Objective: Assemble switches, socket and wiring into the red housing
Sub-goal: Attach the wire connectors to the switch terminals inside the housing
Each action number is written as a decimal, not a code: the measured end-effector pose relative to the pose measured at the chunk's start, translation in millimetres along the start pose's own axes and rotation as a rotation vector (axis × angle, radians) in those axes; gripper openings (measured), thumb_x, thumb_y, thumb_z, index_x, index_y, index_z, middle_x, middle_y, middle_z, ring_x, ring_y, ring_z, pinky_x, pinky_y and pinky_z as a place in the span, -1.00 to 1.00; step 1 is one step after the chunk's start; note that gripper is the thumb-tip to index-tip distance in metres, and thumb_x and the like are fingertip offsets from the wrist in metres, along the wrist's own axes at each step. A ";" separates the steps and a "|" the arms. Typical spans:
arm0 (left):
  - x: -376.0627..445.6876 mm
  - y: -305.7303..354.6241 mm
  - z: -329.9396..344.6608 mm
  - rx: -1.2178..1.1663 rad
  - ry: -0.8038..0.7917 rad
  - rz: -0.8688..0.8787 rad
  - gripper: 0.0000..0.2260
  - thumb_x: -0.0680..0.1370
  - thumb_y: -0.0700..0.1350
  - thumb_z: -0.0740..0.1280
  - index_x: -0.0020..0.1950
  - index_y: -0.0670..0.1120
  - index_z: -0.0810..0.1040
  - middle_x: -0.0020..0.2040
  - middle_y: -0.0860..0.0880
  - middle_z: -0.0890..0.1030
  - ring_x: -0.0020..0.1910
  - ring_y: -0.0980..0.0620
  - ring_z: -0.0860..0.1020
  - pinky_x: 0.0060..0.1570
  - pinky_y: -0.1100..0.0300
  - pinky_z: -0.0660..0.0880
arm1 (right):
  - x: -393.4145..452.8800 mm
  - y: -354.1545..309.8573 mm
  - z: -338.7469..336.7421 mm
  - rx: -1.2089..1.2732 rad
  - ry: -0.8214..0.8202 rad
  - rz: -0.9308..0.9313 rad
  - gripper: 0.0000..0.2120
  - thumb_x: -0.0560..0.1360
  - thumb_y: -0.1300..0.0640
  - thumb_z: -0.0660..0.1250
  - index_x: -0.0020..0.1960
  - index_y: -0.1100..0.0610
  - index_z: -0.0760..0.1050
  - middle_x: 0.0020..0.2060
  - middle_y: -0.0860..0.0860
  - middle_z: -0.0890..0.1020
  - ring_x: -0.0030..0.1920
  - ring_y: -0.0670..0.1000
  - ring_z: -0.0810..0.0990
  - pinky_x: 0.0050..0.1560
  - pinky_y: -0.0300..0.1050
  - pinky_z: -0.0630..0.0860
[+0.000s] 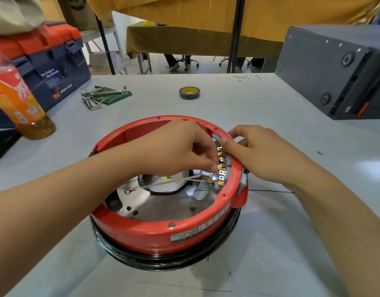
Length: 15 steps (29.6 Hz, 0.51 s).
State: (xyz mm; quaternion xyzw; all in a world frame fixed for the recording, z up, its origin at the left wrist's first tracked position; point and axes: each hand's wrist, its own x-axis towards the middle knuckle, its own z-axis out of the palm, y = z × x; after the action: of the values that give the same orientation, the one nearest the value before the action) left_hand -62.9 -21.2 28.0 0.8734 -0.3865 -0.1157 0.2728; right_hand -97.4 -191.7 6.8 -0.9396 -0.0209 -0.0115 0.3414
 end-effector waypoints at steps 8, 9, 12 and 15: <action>-2.2 -4.5 5.6 0.059 0.078 0.051 -0.93 0.46 -0.11 0.43 -0.23 0.00 0.65 -0.33 0.09 0.63 -0.35 0.21 0.52 -0.33 0.43 0.36 | 2.6 3.5 -1.3 0.051 -0.045 -0.010 -0.67 0.54 -0.13 0.15 0.09 0.07 0.52 -0.31 0.05 0.67 -0.25 0.04 0.64 -0.05 0.11 0.58; -2.8 -5.0 6.1 0.064 0.086 0.053 -0.94 0.46 -0.11 0.43 -0.22 -0.03 0.66 -0.32 0.08 0.64 -0.35 0.21 0.52 -0.33 0.44 0.35 | 2.9 3.8 -1.3 0.052 -0.046 -0.012 -0.66 0.54 -0.14 0.15 0.09 0.07 0.52 -0.31 0.05 0.67 -0.25 0.04 0.64 -0.04 0.11 0.58; -3.8 -5.5 7.5 0.086 0.110 0.062 -0.94 0.46 -0.11 0.43 -0.19 -0.06 0.67 -0.32 0.07 0.64 -0.34 0.22 0.51 -0.33 0.44 0.33 | 3.5 5.0 -0.8 0.058 -0.048 -0.015 -0.67 0.53 -0.14 0.15 0.09 0.06 0.51 -0.30 0.09 0.68 -0.23 0.08 0.65 -0.04 0.13 0.58; -3.8 -4.9 8.1 0.091 0.114 0.060 -0.94 0.46 -0.10 0.42 -0.19 -0.05 0.67 -0.31 0.06 0.64 -0.31 0.20 0.52 -0.33 0.43 0.34 | 3.9 6.3 -0.6 0.073 -0.053 -0.017 -0.67 0.54 -0.14 0.15 0.11 0.05 0.51 -0.32 0.09 0.68 -0.25 0.07 0.65 -0.05 0.12 0.58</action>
State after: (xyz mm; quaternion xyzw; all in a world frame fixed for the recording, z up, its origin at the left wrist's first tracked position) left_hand -65.8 -18.8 18.6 0.8781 -0.4013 -0.0396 0.2576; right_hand -93.2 -196.7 3.3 -0.9263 -0.0385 0.0111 0.3746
